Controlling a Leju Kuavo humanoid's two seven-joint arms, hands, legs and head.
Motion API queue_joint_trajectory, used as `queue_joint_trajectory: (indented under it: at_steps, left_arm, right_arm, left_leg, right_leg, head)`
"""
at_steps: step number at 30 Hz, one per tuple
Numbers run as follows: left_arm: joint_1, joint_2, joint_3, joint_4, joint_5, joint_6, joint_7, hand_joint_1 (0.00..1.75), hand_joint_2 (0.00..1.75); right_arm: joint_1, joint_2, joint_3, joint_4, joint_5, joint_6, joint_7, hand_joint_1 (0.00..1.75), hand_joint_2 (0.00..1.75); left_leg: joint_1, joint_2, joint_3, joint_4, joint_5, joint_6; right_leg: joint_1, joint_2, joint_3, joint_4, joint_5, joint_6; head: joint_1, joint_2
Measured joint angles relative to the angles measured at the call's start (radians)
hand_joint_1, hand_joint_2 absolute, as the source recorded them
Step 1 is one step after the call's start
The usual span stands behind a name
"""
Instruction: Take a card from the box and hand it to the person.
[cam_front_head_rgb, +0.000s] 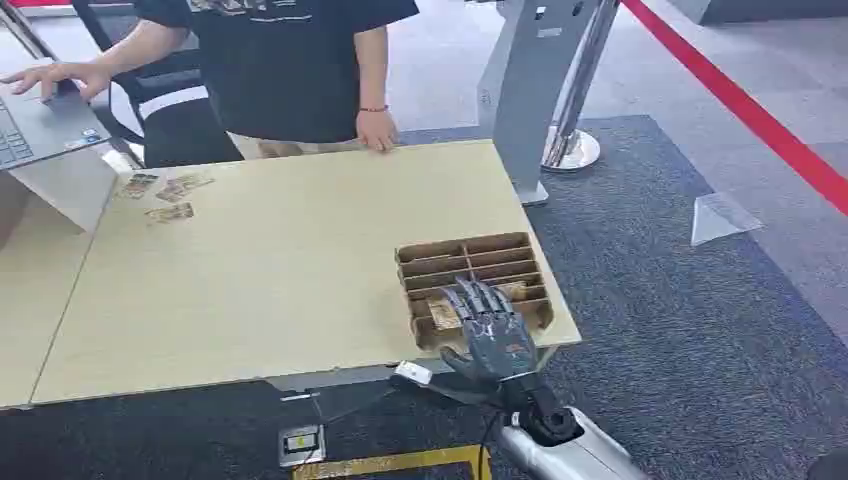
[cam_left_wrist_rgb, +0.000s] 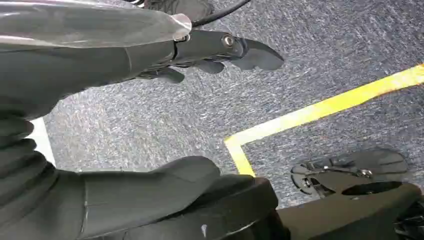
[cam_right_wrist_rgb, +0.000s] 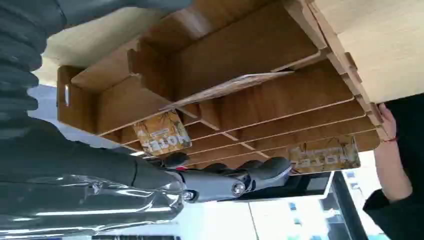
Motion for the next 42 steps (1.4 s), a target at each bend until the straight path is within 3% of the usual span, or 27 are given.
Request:
queue_joint_trajectory:
  at_steps: [2,3,42]
  left_arm:
    - [0.0,0.0,0.0,0.0,0.0,0.0,0.003,0.0,1.75]
    - [0.0,0.0,0.0,0.0,0.0,0.0,0.003,0.0,1.75]
    - [0.0,0.0,0.0,0.0,-0.002,-0.006,0.018,0.0,1.75]
  right_arm:
    - [-0.003,0.0,0.0,0.008,0.0,0.0,0.0,1.73,1.75]
    - [-0.005,0.0,0.0,0.011,0.001,0.0,0.0,1.75,1.75]
    - [-0.048,0.014,-0.082,0.048,0.009,-0.012,-0.018,1.75,1.75]
  left_leg:
    - [0.0,0.0,0.0,0.0,0.0,0.0]
    - [0.0,0.0,0.0,0.0,0.0,0.0]
    - [0.0,0.0,0.001,0.0,0.0,0.0]
  right_leg:
    - [0.0,0.0,0.0,0.0,0.0,0.0]
    - [0.0,0.0,0.0,0.0,0.0,0.0]
    - [0.0,0.0,0.001,0.0,0.0,0.0]
  head:
    - [0.0,0.0]
    - [0.0,0.0]
    - [0.0,0.0]
